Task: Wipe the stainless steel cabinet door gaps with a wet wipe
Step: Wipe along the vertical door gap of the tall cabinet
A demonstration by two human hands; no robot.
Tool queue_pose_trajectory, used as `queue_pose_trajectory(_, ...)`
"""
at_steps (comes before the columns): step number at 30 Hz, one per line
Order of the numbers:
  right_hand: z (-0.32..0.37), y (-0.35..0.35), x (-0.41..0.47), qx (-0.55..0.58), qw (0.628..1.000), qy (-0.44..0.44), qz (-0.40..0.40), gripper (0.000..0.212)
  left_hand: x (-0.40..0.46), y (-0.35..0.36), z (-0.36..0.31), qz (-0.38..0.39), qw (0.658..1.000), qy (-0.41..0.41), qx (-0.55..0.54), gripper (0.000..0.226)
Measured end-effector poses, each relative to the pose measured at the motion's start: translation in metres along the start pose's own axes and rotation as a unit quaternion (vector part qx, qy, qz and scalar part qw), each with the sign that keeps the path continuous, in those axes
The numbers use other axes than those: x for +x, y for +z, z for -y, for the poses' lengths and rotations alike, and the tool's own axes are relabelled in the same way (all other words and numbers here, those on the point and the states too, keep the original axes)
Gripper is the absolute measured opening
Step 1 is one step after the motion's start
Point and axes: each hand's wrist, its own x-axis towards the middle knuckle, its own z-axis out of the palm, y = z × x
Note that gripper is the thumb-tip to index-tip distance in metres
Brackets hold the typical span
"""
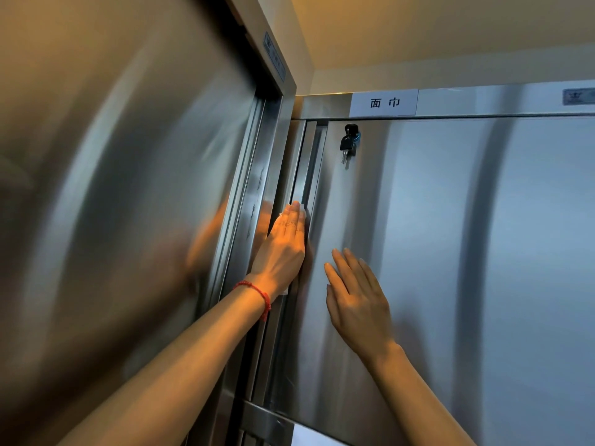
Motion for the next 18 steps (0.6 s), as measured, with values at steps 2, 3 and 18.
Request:
queue_pose_trajectory(2,-0.001,0.003,0.008,0.004,1.0,0.001,-0.008,0.037,-0.001,0.0,0.0,0.0,1.0,-0.013,-0.016,0.057)
queue_pose_trajectory(3,-0.001,0.004,0.012,0.005,1.0,0.004,-0.013,0.037,-0.001,-0.001,0.0,0.004,0.999,-0.018,-0.03,0.056)
queue_pose_trajectory(18,-0.007,0.008,0.028,0.005,1.0,0.022,0.005,0.035,0.023,-0.002,0.011,0.086,0.995,-0.02,-0.036,0.048)
